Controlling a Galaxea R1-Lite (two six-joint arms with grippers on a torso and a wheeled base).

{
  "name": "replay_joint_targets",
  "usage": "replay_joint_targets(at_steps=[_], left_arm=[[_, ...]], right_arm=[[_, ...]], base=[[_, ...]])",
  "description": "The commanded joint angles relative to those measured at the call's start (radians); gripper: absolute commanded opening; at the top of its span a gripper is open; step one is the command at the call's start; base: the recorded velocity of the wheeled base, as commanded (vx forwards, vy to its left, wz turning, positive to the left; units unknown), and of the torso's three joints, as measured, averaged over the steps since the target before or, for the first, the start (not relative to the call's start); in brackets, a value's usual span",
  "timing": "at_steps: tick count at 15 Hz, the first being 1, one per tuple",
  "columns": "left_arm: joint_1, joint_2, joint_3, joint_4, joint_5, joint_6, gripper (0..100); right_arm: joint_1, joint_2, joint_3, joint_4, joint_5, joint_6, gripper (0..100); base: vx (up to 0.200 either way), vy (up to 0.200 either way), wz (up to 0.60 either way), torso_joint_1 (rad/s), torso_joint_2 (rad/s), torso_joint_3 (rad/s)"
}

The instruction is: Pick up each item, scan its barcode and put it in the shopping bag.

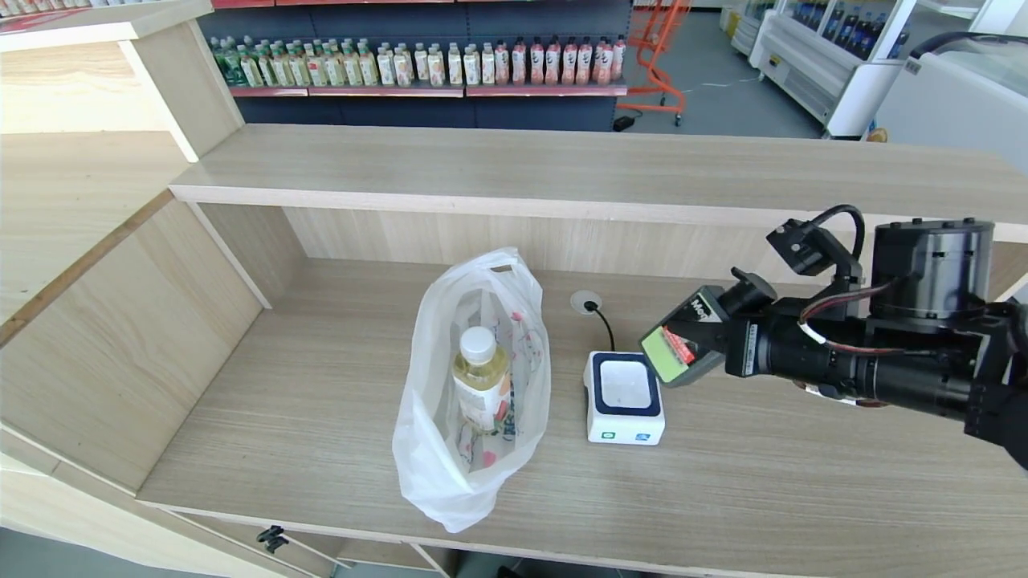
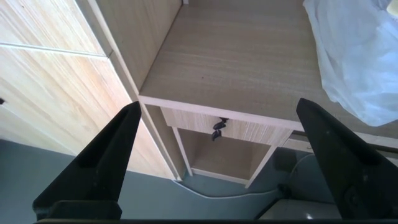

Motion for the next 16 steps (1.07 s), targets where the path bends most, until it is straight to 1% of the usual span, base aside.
replay_joint_targets(at_steps=[1,2,3,5,7,9,10,12,13,14,15,16], left_arm=[[0.000,0.000,0.000,0.000,0.001,0.001,100],[0.000,0.000,0.000,0.000,0.001,0.001,100],[0.000,0.000,0.000,0.000,0.001,0.001,100],[0.000,0.000,0.000,0.000,0.001,-0.003,100],[0.000,0.000,0.000,0.000,0.001,-0.003,100],[0.000,0.000,0.000,0.000,0.001,-0.006,100],[0.000,0.000,0.000,0.000,0.001,-0.008,100],[0.000,0.000,0.000,0.000,0.001,-0.003,100],[0.000,0.001,0.000,0.000,0.001,-0.005,100],[0.000,0.000,0.000,0.000,0.001,-0.005,100],[0.000,0.000,0.000,0.000,0.001,-0.005,100],[0.000,0.000,0.000,0.000,0.002,-0.005,100]], right_arm=[[0.007,-0.147,0.096,0.002,-0.009,0.000,0],[0.005,-0.163,0.108,0.002,-0.007,0.009,0],[0.004,-0.184,0.134,0.002,-0.007,0.059,0],[0.004,-0.186,0.134,0.004,-0.006,0.098,0],[0.004,-0.155,0.116,0.004,-0.006,0.103,0],[0.004,-0.098,0.070,0.006,-0.007,0.124,0],[0.004,-0.061,0.048,0.006,-0.013,0.128,0],[0.002,0.003,0.013,0.006,-0.019,0.120,0],[0.004,0.075,-0.033,0.007,-0.055,0.089,0],[0.004,0.120,-0.050,0.004,-0.088,0.052,0],[0.008,0.175,-0.078,-0.001,-0.148,-0.001,0],[0.012,0.199,-0.098,-0.004,-0.167,-0.026,0]], base=[[0.000,0.000,0.00,0.000,0.00,0.000],[0.000,0.000,0.00,0.000,0.00,0.000],[0.000,0.000,0.00,0.000,0.00,0.000],[0.000,0.000,0.00,0.000,0.00,0.000],[0.000,0.200,0.00,-0.005,0.00,0.007],[0.000,0.200,0.00,0.007,0.00,0.005],[0.000,0.000,0.00,0.000,0.00,0.000],[0.000,0.000,0.00,0.000,0.00,0.000],[0.000,0.000,0.00,0.000,0.00,0.000],[0.000,0.000,0.00,0.000,0.00,0.000],[0.000,0.000,0.00,0.000,0.00,0.000],[0.000,0.000,0.00,0.000,0.00,0.000]])
